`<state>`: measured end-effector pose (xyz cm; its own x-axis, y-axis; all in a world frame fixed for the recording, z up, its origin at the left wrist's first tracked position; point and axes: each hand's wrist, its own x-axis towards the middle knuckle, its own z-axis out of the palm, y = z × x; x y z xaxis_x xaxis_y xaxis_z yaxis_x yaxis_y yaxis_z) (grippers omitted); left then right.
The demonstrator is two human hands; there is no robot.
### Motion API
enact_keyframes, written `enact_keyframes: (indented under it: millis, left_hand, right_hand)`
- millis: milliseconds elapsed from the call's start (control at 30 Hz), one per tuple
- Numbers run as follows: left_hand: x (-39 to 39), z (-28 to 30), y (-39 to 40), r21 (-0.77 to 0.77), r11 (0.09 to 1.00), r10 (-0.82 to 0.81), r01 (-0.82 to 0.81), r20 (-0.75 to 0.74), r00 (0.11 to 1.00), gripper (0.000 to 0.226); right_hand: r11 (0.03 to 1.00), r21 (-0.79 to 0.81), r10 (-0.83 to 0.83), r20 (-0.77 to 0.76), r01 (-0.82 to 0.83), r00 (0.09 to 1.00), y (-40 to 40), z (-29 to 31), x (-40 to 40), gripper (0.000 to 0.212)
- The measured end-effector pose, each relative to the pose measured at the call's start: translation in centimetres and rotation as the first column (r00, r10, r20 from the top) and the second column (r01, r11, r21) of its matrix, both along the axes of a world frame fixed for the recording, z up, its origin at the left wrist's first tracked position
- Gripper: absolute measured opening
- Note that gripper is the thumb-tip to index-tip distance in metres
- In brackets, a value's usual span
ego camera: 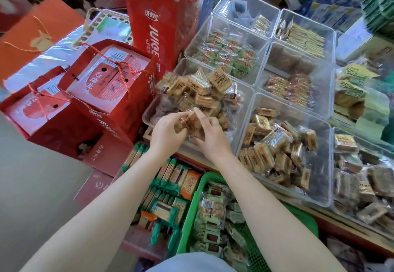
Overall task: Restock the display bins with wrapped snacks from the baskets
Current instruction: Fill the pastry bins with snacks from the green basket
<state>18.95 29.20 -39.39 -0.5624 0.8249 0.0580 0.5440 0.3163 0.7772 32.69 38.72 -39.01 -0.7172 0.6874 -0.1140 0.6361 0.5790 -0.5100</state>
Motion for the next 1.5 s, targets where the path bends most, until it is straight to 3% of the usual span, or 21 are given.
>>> enact_keyframes:
  millis: [67, 200, 300, 367, 467, 533, 600, 700, 800, 900, 967, 1000, 1067, 1133, 1200, 1267, 1333, 1400, 1500]
  left_hand:
    - [1.4, 1.4, 0.5, 0.039, 0.999, -0.03, 0.027, 0.083, 0.996, 0.046]
    - [3.9, 3.8, 1.7, 0.09, 0.996, -0.066, 0.027, 0.457, 0.887, 0.039]
    - [6.0, 4.6, 2.9, 0.087, 0.996, -0.053, 0.007, 0.537, 0.842, 0.023]
    - [7.8, 4.3, 3.8, 0.02, 0.995, -0.097, 0.098, 0.449, 0.888, 0.018]
    - [10.5, 2.5, 4.6, -0.223, 0.91, -0.304, 0.35, 0.218, 0.927, 0.036]
    - [12.0, 0.9, 4.3, -0.334, 0.85, -0.376, 0.408, 0.158, 0.913, 0.044]
    - [12.7, -0.2, 3.8, -0.303, 0.881, -0.344, 0.363, 0.116, 0.932, 0.037]
    - [13.0, -0.9, 3.6, -0.22, 0.924, -0.303, 0.312, 0.071, 0.95, 0.031]
    - [13.2, -0.7, 3.8, -0.22, 0.92, -0.31, 0.323, 0.092, 0.946, 0.03]
    - [12.9, -0.1, 4.0, -0.237, 0.897, -0.345, 0.374, 0.157, 0.926, 0.027]
    - [11.8, 0.2, 3.8, -0.218, 0.881, -0.389, 0.42, 0.17, 0.905, 0.021]
    - [11.0, 0.2, 3.5, -0.157, 0.905, -0.389, 0.396, 0.074, 0.918, 0.017]
    - [8.8, -0.3, 2.7, -0.019, 0.974, -0.224, 0.225, -0.222, 0.949, 0.017]
    - [6.3, -0.9, 1.9, -0.018, 1.0, -0.013, 0.007, -0.348, 0.938, 0.027]
    - [4.6, -1.3, 1.6, -0.224, 0.973, -0.027, -0.054, -0.346, 0.938, 0.046]
    - [3.8, -1.5, 1.8, -0.394, 0.919, -0.121, -0.016, -0.32, 0.94, 0.06]
    - [3.9, -1.1, 2.3, -0.429, 0.903, -0.116, -0.006, -0.258, 0.959, 0.061]
    - [3.8, -0.3, 2.6, -0.375, 0.926, -0.001, -0.041, -0.113, 0.994, 0.051]
    - [3.2, 1.8, 2.2, -0.226, 0.972, 0.133, -0.066, 0.296, 0.946, 0.03]
  right_hand:
    - [1.0, 0.016, -0.01, -0.022, 0.01, 1.0, 0.0, 0.3, 0.8, 0.086]
    - [0.991, 0.112, -0.079, 0.009, 0.077, 0.997, 0.6, 1.9, 3.5, 0.06]
    - [0.961, 0.012, -0.272, -0.111, 0.275, 0.956, 1.2, 3.8, 7.4, 0.051]
    - [0.892, -0.039, -0.45, -0.197, 0.451, 0.871, 1.7, 4.6, 11.0, 0.053]
    - [0.724, -0.034, -0.675, -0.238, 0.689, 0.698, 2.5, 4.6, 17.2, 0.058]
    - [0.609, -0.012, -0.784, -0.159, 0.793, 0.6, 2.9, 4.1, 20.8, 0.058]
    - [0.552, 0.053, -0.832, -0.034, 0.832, 0.554, 3.0, 3.1, 23.3, 0.049]
    - [0.583, 0.148, -0.807, 0.219, 0.799, 0.548, 3.0, 1.3, 25.3, 0.038]
    - [0.648, 0.103, -0.704, 0.46, 0.755, 0.541, 3.5, 0.2, 25.4, 0.039]
    - [0.641, 0.29, -0.762, 0.348, 0.71, 0.546, 3.6, 0.9, 23.5, 0.038]
    - [0.652, 0.373, -0.748, 0.173, 0.66, 0.641, 3.3, 1.7, 20.9, 0.027]
    - [0.685, 0.368, -0.7, 0.094, 0.629, 0.708, 3.0, 1.9, 19.3, 0.022]
    - [0.791, 0.324, -0.543, -0.015, 0.518, 0.839, 2.2, 2.0, 15.6, 0.015]
    - [0.902, 0.233, -0.362, -0.054, 0.364, 0.931, 1.3, 1.9, 11.9, 0.015]
    - [0.975, 0.076, -0.204, -0.05, 0.207, 0.978, 0.0, 1.4, 8.6, 0.025]
    - [0.984, -0.104, -0.148, -0.037, 0.144, 0.988, -1.2, 0.9, 6.1, 0.041]
    - [0.945, -0.253, -0.223, -0.038, 0.206, 0.974, -2.1, 0.6, 4.8, 0.047]
    - [0.883, -0.357, -0.358, -0.089, 0.306, 0.93, -2.3, 0.7, 4.6, 0.046]
    - [0.695, -0.596, -0.595, -0.162, 0.403, 0.787, -1.8, 1.9, 5.3, 0.034]
